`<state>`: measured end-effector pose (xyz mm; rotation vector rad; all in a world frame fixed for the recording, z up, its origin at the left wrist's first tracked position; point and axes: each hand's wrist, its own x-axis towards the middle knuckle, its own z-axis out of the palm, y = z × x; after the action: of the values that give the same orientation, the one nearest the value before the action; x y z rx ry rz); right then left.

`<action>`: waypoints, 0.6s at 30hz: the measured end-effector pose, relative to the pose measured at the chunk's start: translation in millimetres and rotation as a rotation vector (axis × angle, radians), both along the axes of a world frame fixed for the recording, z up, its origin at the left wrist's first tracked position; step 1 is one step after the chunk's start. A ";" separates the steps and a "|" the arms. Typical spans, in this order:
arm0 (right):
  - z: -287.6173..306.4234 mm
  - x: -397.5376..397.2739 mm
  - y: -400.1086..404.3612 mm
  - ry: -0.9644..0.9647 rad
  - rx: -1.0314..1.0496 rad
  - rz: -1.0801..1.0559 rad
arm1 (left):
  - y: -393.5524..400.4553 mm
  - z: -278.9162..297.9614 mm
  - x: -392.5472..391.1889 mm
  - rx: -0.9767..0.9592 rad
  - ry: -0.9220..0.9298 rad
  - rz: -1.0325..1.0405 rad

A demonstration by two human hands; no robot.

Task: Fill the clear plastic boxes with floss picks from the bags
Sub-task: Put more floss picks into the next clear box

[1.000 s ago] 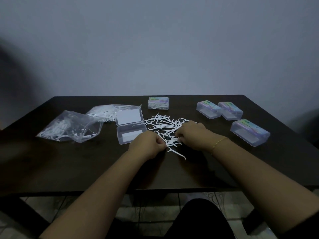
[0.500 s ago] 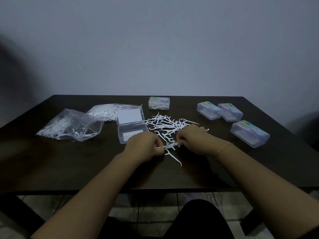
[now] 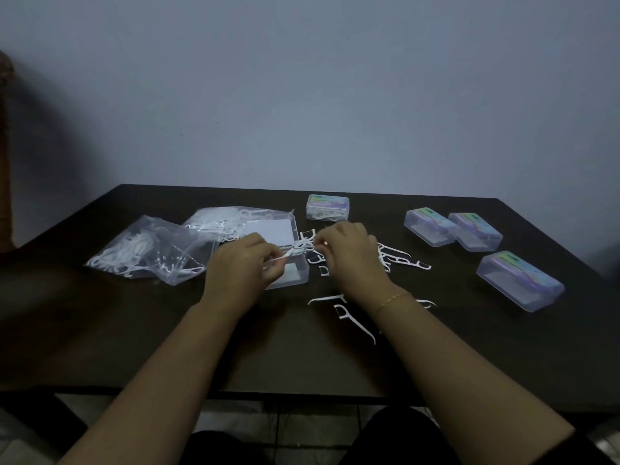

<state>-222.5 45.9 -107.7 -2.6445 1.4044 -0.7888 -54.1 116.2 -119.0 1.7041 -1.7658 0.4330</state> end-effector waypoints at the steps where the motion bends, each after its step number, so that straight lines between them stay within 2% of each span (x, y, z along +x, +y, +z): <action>1: -2.5 7.9 -1.1 -0.034 0.019 0.001 | 0.2 -2.0 3.7 0.007 0.015 0.025; 4: -10.7 19.2 -2.8 -0.096 0.075 0.020 | 1.4 -6.1 10.0 0.067 0.069 0.090; 10: -21.2 13.2 -3.7 -0.046 0.083 0.031 | -2.1 -6.7 17.4 0.252 0.224 0.108; 14: -22.5 13.0 -1.8 -0.069 0.078 0.088 | -3.7 -6.5 21.0 0.268 0.326 0.091; 18: -19.5 12.9 -1.2 -0.082 0.171 0.108 | -0.5 -5.1 18.6 0.232 0.428 0.063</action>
<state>-209.6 44.8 -127.3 -2.5051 1.2384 -0.7219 -35.5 115.7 -124.1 1.8481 -1.4930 -0.1147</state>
